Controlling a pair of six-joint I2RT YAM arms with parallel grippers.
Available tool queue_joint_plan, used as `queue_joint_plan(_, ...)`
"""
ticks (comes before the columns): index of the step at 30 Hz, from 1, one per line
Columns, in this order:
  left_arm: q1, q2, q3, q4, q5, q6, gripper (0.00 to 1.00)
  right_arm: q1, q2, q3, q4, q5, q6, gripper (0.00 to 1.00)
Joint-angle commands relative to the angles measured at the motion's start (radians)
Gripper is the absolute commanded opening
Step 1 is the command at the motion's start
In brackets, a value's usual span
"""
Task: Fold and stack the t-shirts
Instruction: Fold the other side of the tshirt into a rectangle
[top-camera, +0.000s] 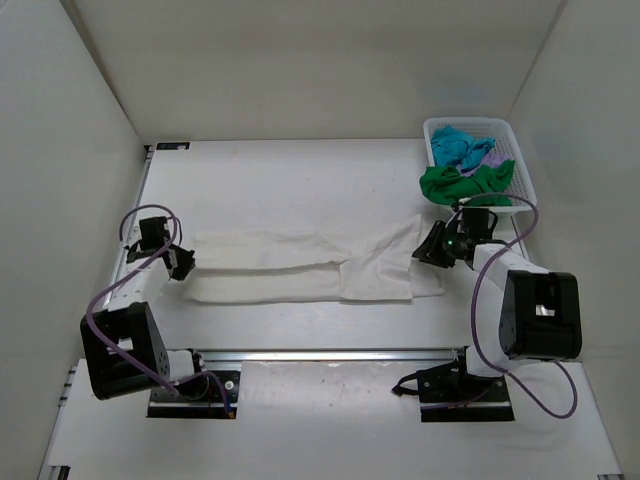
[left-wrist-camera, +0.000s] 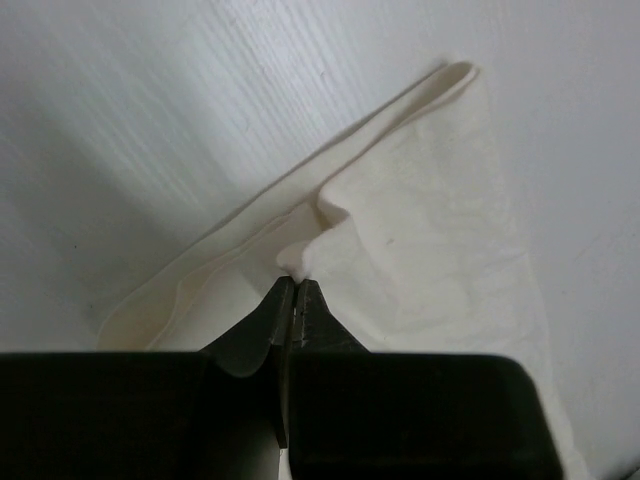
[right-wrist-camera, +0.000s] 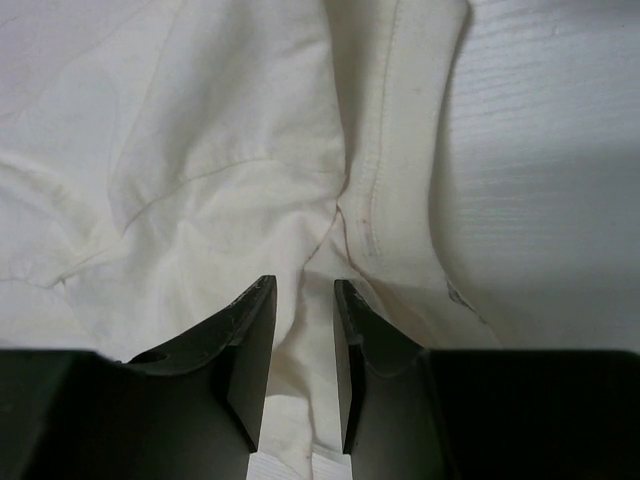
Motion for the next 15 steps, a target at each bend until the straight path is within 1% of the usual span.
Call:
queue_joint_plan(1, 0.020, -0.011, 0.059, 0.001, -0.050, 0.023, 0.00, -0.010, -0.044, -0.031, -0.019, 0.036, -0.028, 0.27)
queue_joint_plan(6, 0.015, 0.019, 0.101, -0.009, -0.064, 0.052, 0.00, -0.063, -0.058, -0.068, -0.022, 0.036, -0.022, 0.26)
queue_joint_plan(12, 0.037, 0.075, 0.111, -0.015, -0.111, 0.107, 0.00, -0.047, -0.076, -0.032, -0.061, 0.042, -0.038, 0.26)
queue_joint_plan(15, 0.040, 0.094, 0.119, -0.011, -0.125, 0.117, 0.01, -0.030, -0.099, 0.024, -0.089, 0.045, -0.038, 0.27)
